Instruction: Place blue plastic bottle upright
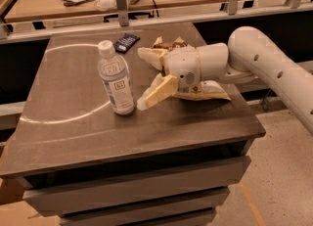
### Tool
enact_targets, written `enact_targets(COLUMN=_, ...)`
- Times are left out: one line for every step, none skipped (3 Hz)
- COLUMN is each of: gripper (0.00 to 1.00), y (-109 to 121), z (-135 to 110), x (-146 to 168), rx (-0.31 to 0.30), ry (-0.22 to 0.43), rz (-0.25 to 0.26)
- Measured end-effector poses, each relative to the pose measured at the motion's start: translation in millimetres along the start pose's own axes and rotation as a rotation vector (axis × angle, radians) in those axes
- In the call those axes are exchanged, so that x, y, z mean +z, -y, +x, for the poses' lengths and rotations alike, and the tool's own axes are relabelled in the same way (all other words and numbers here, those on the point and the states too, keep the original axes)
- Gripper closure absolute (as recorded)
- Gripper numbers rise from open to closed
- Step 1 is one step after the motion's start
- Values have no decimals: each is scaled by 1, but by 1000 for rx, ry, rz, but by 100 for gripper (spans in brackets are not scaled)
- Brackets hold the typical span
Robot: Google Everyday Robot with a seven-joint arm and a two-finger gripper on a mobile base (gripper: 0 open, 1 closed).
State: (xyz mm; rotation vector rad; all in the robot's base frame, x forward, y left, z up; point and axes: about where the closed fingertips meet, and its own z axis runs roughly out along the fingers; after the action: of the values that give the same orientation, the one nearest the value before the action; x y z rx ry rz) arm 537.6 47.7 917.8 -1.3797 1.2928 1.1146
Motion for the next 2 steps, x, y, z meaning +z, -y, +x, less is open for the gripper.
enact_targets(gripper=0, y=6, z=5, x=-33, rx=9, ry=-24, rz=87)
enact_targets(gripper=0, y=10, z=8, x=-54, rx=15, ry=-35, rz=142)
